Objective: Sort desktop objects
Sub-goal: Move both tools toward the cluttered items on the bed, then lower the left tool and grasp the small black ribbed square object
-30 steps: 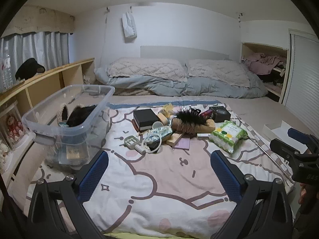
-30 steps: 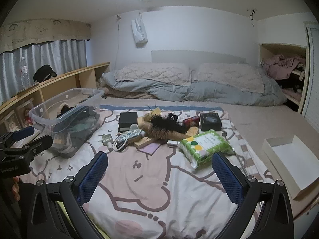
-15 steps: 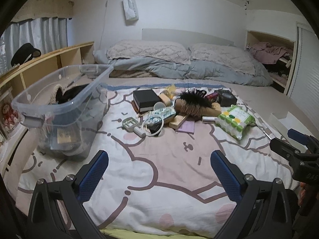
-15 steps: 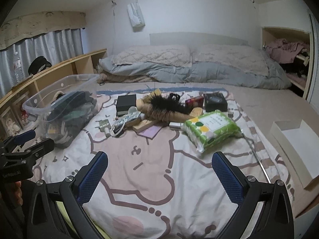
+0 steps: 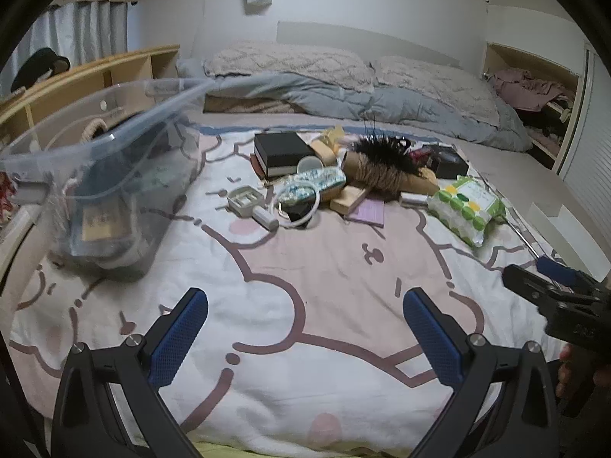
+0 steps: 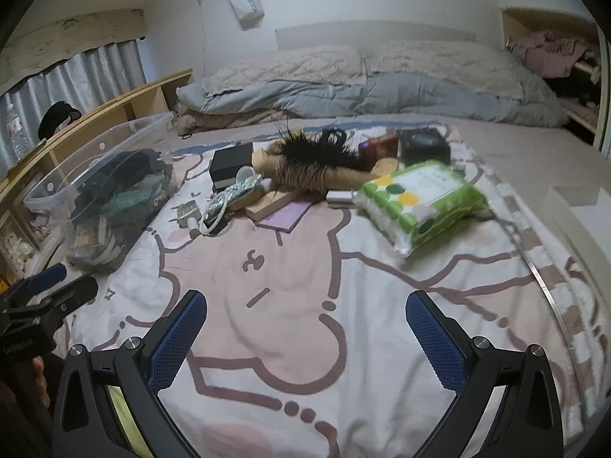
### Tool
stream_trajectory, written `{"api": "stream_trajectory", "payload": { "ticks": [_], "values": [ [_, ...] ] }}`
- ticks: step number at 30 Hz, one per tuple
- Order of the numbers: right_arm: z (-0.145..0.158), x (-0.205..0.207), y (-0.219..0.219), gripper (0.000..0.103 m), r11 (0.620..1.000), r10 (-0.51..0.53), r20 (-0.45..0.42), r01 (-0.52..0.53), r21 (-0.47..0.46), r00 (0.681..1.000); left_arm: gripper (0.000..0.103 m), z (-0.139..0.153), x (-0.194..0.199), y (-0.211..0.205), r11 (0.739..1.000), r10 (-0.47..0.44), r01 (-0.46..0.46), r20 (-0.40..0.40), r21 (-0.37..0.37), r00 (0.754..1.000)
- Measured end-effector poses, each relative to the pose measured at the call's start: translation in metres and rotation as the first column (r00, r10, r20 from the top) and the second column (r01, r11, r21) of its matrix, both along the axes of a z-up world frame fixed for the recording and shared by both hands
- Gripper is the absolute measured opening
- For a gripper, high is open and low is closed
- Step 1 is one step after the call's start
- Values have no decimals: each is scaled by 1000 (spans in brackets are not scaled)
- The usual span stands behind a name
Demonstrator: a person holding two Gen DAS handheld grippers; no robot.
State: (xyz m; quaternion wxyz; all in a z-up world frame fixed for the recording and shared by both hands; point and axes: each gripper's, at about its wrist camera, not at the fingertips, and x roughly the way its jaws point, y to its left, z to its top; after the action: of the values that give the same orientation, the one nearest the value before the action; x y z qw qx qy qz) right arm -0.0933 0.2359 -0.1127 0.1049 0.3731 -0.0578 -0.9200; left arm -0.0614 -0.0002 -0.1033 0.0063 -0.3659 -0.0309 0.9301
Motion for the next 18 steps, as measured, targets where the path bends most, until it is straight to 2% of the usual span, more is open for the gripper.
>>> {"api": "stream_trajectory", "payload": {
  "ticks": [5,11,14,18],
  "values": [
    [-20,-21,-8,103,999,29,32,-28,-32,999,103,-12,-11,1,1000,-22,21,38,17,999],
    [-32,-54,-16,103,998,60,37,-59,-21,998,103,-11,-30,3,999,-37,37,41,-16,999],
    [-35,-67,-17,103,998,57,22,-57,-21,998,103,-3,-44,2,998,-58,58,27,-8,998],
    [-40,-81,-17,103,999,44,-3,-44,-8,999,103,6,-66,-3,998,-42,41,-19,-50,999]
  ]
}}
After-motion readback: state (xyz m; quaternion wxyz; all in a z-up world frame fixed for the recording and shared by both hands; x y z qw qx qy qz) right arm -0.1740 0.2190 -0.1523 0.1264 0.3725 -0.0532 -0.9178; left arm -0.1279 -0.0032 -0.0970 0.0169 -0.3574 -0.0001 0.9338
